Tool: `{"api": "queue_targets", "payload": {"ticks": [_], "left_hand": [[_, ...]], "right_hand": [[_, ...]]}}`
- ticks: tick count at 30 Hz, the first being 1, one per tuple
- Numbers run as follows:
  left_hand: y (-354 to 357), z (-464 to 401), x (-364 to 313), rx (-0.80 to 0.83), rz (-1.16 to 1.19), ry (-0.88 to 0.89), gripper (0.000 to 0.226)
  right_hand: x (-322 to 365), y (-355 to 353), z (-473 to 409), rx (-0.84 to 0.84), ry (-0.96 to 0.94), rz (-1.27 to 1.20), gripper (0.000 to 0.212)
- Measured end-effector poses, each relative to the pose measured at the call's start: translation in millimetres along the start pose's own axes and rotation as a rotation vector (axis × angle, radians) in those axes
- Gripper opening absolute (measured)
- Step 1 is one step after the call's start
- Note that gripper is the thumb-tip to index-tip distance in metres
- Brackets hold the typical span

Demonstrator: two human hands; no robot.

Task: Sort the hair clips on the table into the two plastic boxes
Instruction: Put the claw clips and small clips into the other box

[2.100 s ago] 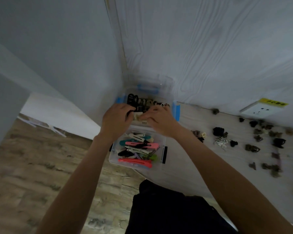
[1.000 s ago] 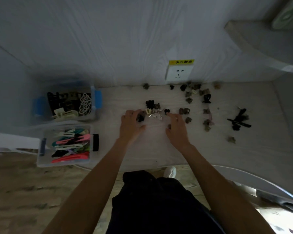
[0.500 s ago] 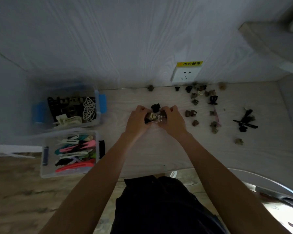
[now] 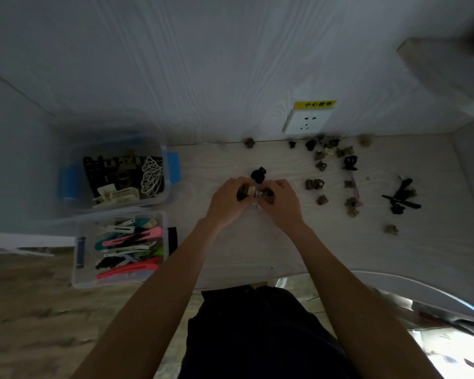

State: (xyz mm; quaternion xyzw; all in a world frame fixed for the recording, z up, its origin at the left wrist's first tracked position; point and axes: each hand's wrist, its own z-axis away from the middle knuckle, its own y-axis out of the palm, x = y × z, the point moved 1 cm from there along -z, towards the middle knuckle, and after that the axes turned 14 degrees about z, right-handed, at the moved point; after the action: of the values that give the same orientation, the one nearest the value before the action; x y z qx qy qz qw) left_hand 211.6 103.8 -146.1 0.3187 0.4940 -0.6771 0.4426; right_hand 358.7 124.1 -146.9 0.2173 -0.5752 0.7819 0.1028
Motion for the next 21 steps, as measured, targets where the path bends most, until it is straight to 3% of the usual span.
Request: {"api": "queue_targets", "payload": {"ticks": [5,12,16,21], "left_hand": [[-2.6,4.9,-1.6,-0.068,0.01,0.024,0.017],[-0.4,3.4,2.4,-0.058,-0.242,0.053,0.021],[-5.9,8.4,-6.8,-0.132,-0.128,0.061,0.016],[-54.2,38.5,-43.3,-0.32,-0.027,0.304,0.025]], "right_hand": [[-2.1,-2.3,6.6,-0.057,0.007,-0.033,0.022],[-12.8,-7.0,12.8,-0.067,0.039,-0.079,0.021],[-6.4,-17.0,17.5,-0.133,0.057,-0.133,0.021],[30.1,-39.4,14.8,-0.182,0.079,-0.413,0.019]]}}
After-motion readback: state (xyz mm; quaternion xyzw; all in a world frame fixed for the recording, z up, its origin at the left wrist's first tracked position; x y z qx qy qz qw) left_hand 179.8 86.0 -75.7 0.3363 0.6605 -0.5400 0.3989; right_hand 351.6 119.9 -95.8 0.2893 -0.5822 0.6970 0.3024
